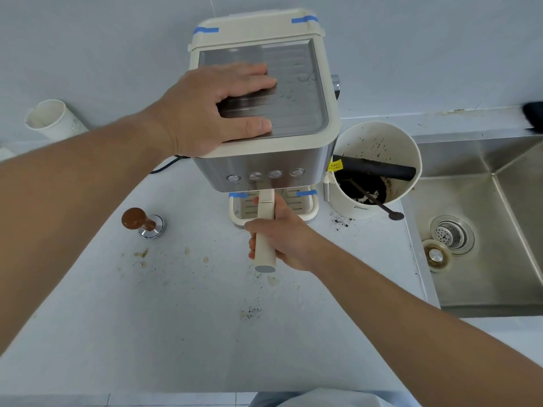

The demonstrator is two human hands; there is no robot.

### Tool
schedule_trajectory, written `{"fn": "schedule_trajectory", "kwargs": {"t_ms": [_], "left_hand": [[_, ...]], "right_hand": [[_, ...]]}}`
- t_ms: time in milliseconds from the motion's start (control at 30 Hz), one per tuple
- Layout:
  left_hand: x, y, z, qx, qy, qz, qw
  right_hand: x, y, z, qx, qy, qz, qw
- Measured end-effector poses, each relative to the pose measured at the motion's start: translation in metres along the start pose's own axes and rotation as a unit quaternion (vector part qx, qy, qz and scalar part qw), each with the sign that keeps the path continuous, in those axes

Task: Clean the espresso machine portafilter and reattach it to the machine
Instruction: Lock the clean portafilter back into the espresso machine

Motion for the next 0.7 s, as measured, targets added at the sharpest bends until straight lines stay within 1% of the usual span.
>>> {"fn": "schedule_trajectory", "kwargs": {"t_ms": [100, 200, 400, 533, 700], "left_hand": [[0.000, 0.001, 0.000, -0.004, 0.010, 0.005, 1.000], [-0.001, 0.002, 0.001, -0.008, 0.009, 0.007, 1.000], [-0.010, 0.007, 0.001, -0.008, -0.015, 0.002, 1.000], [-0.012, 0.017, 0.003, -0.035, 0.028, 0.033, 0.998], [-0.022, 0.043, 0.010, -0.076, 0.052, 0.044, 0.995]], "right_hand": [[0.001, 0.005, 0.008, -0.024, -0.011, 0.011, 1.000], [0.000, 0.009, 0.017, -0.051, 0.006, 0.019, 0.999], [0.003, 0.022, 0.031, -0.076, 0.012, 0.021, 0.997], [0.010, 0.035, 0.042, -0.086, 0.007, 0.032, 0.996], [0.025, 0.058, 0.059, -0.104, -0.011, 0.039, 0.994]]}}
Point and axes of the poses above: each hand's wrist, its own y-axis away from the middle knuckle, its own z-axis out of the back of the hand, x = y × z, the point moved 9 cm from there along -y, towards the middle knuckle
